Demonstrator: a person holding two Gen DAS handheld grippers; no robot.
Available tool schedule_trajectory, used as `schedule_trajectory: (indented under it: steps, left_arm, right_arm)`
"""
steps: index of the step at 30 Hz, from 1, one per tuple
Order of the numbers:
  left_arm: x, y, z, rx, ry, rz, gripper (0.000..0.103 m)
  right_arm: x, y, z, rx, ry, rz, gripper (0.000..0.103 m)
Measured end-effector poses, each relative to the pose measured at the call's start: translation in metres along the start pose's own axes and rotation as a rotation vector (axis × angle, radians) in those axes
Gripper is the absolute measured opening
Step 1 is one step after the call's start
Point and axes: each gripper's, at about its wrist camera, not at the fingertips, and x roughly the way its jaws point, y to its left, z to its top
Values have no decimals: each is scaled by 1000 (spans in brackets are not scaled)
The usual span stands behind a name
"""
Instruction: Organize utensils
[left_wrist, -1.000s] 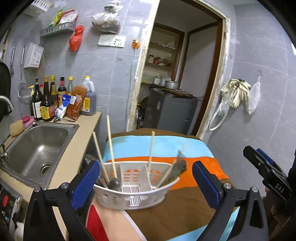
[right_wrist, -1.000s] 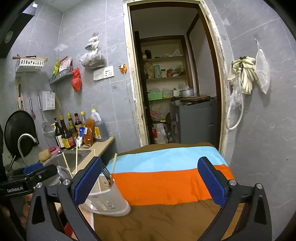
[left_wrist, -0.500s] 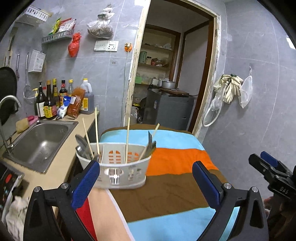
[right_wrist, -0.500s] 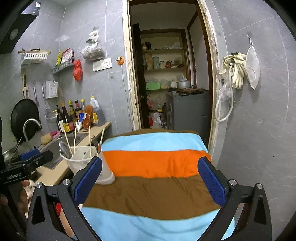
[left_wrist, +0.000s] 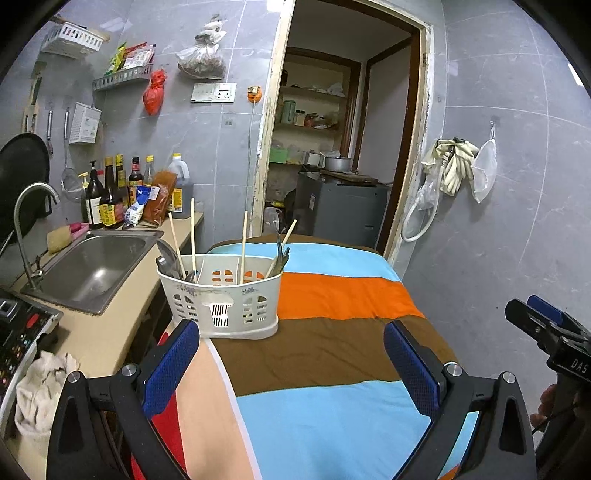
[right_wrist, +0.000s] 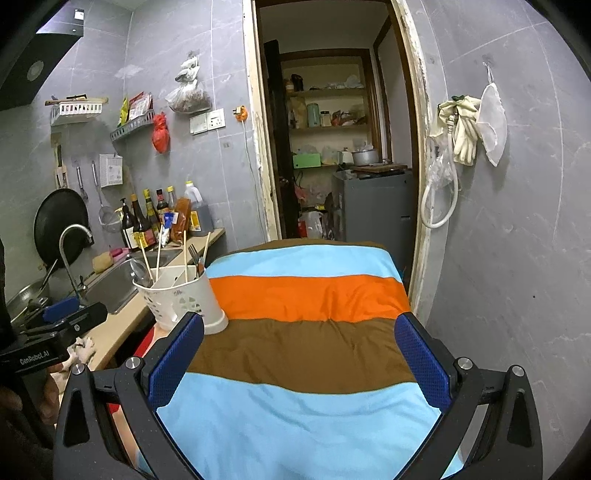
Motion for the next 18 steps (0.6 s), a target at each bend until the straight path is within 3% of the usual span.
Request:
schedule_trajectory:
  steps: [18]
  left_arm:
    - [-14,-6,-3,-16,-27,18,101]
  right_arm:
    - [-11,-4,-2,-5,-20,13,101]
